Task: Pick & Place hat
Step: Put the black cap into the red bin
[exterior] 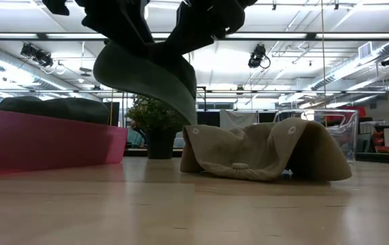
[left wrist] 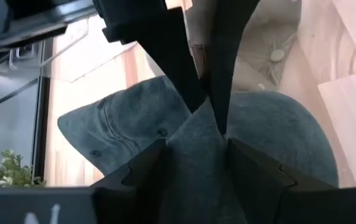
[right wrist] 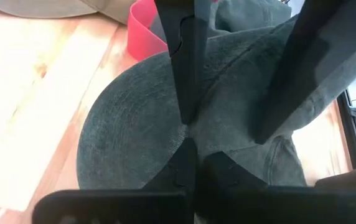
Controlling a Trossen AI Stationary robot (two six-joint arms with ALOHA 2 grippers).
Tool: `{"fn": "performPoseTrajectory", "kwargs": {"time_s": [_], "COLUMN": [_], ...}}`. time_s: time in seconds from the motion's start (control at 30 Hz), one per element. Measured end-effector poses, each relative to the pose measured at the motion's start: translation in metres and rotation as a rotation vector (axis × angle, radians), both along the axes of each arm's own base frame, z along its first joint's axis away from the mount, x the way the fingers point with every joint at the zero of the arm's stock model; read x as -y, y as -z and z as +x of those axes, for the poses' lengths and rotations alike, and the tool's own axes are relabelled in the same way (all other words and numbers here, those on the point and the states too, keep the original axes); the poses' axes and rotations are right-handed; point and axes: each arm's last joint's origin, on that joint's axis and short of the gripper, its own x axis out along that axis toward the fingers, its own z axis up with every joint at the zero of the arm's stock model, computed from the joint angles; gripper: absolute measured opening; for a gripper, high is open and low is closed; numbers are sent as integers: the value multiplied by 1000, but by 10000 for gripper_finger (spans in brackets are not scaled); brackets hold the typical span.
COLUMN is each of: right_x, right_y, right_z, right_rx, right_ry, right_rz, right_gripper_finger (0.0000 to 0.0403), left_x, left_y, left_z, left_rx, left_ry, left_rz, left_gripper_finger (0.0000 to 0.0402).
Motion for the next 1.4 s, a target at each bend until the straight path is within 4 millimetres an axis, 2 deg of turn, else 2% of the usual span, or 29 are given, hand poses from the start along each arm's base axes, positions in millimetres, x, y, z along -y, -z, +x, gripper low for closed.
{"fn": "performPoseTrajectory", "kwargs": {"time_s": [0.13, 0.3, 0.47, 0.57, 0.7, 0.93, 1.07, 1.2, 1.3, 1.4], "right_x": [0, 0, -1, -5, -20, -42, -49, -50, -50, -50], "right_y": [1, 1, 2, 3, 5, 8, 9, 8, 8, 8], "right_z": [0, 0, -2, -6, -13, -27, -30, -31, -30, -30], "right_rx": [-2, -2, -19, -36, -49, -78, -86, -89, -85, -82], "right_ry": [-1, 10, 53, 83, 89, 97, 76, 58, 61, 71], "right_rz": [-1, 7, 57, 61, 16, -94, -100, -119, -116, -105], "right_gripper_finger": [6, 20, 66, 99, 137, 177, 184, 185, 185, 185], "left_x": [1, 1, 0, -1, 5, 14, 15, 13, 11, 6], "left_y": [6, 8, 12, 12, -20, -88, -106, -99, -77, -61], "left_z": [1, 0, -4, -13, -25, -66, -91, -110, -123, -138], "left_rx": [-38, -68, -129, -234, -301, -406, -496, -503, -590, -569], "left_ry": [8, 14, 38, 66, 95, 160, 191, 242, 228, 257], "left_rz": [-11, -11, 22, 76, 108, 101, -27, -50, -4, 49], "left_gripper_finger": [132, 24, 17, 10, 10, 10, 9, 9, 9, 9]}}
